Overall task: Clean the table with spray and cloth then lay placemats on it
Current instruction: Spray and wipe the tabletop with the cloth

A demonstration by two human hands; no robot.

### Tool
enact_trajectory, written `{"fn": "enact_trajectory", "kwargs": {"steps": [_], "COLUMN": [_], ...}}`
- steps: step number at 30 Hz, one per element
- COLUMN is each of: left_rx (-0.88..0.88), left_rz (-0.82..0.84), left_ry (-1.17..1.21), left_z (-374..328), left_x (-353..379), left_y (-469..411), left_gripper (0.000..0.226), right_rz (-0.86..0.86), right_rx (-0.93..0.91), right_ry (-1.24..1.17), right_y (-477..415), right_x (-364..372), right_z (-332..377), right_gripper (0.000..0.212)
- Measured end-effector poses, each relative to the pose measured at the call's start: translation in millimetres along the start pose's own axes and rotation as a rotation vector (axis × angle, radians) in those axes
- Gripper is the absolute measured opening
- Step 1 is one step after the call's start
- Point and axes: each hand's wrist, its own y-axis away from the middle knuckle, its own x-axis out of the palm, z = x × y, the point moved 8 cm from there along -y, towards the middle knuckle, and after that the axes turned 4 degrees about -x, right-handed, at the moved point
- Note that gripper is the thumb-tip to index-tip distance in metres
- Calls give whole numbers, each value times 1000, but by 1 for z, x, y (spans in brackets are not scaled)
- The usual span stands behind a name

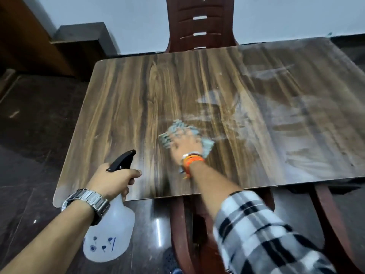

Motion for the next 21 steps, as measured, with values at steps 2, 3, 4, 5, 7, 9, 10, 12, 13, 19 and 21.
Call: {"fn": "enact_trajectory", "kwargs": {"steps": [2, 3, 4, 5, 7, 9, 10, 12, 13, 19, 21], "left_rx": [12, 20, 28, 38, 56, 75, 86, 97, 97, 72, 64], "left_rz": [29, 44, 62, 79, 107, 132, 142, 158, 158, 138, 152], "left_ry": [11, 11, 3, -5, -20, -42, -52, -55, -57, -116, -135], "left_z": [-8, -13, -16, -20, -28, -34, -36, -40, -41, -60, -70], "left_x": [9, 14, 18, 24, 34, 45, 52, 63, 69, 124, 159], "left_y": [1, 1, 1, 0, 1, 4, 6, 11, 13, 39, 50], "left_gripper": [20, 19, 17, 15, 15, 17, 17, 17, 15, 27, 37], "right_rz": [-84, -120, -147, -173, -219, -237, -242, -251, -235, 69, 95], "right_rx": [178, 262, 344, 430, 586, 676, 703, 758, 745, -183, -235], "right_ry": [36, 57, 60, 44, 17, -6, -1, -7, -2, 70, 55], "right_y": [13, 24, 41, 62, 107, 136, 143, 143, 138, 129, 133], "right_x": [-36, -52, -65, -75, -84, -87, -88, -85, -81, -2, -3], "right_z": [-86, -128, -166, -197, -244, -266, -270, -260, -245, -50, -62], "right_gripper": [51, 51, 52, 52, 52, 52, 53, 55, 55, 55, 51]}}
